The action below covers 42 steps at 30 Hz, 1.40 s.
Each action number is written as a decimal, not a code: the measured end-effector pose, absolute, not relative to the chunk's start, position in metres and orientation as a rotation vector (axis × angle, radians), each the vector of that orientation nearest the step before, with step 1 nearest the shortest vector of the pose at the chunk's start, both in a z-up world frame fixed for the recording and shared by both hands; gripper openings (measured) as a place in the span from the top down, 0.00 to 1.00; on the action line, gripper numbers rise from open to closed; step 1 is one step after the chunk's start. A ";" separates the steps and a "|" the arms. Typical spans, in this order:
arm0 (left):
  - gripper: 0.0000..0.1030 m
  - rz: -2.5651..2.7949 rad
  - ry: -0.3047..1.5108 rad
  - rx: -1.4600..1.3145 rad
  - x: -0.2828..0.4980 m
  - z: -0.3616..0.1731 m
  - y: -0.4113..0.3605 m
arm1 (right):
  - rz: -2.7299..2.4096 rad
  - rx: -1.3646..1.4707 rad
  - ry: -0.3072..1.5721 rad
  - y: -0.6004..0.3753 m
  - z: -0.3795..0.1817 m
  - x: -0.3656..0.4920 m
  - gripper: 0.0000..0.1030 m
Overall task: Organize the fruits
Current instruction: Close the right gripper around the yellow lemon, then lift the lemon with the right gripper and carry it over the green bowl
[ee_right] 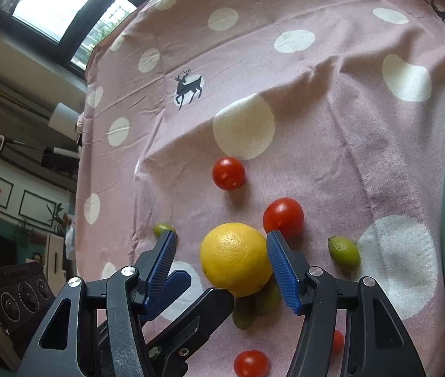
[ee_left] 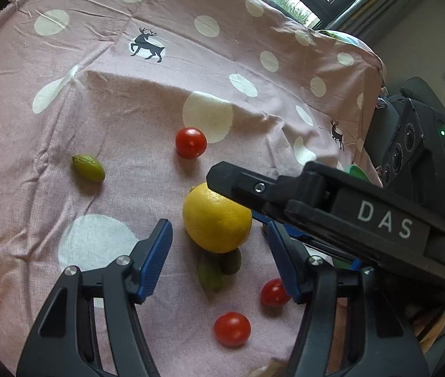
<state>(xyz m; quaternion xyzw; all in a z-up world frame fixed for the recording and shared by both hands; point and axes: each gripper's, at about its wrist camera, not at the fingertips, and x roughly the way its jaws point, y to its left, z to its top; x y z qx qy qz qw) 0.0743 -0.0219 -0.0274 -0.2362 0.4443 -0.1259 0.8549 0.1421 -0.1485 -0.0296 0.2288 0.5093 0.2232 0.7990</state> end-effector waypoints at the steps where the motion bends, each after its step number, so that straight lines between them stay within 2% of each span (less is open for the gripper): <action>1: 0.40 -0.267 0.937 -0.502 0.075 -0.029 -0.022 | 0.477 0.486 1.099 -0.147 -0.031 0.143 0.39; 28: 0.42 -0.297 0.989 -0.504 0.091 -0.046 -0.022 | 0.468 0.492 1.180 -0.142 -0.050 0.154 0.39; 32: 0.52 -0.322 0.969 -0.495 0.089 -0.044 -0.024 | 0.477 0.510 1.205 -0.141 -0.057 0.157 0.43; 42: 0.52 -0.307 0.932 -0.465 0.079 -0.034 -0.024 | 0.499 0.520 1.174 -0.141 -0.052 0.151 0.44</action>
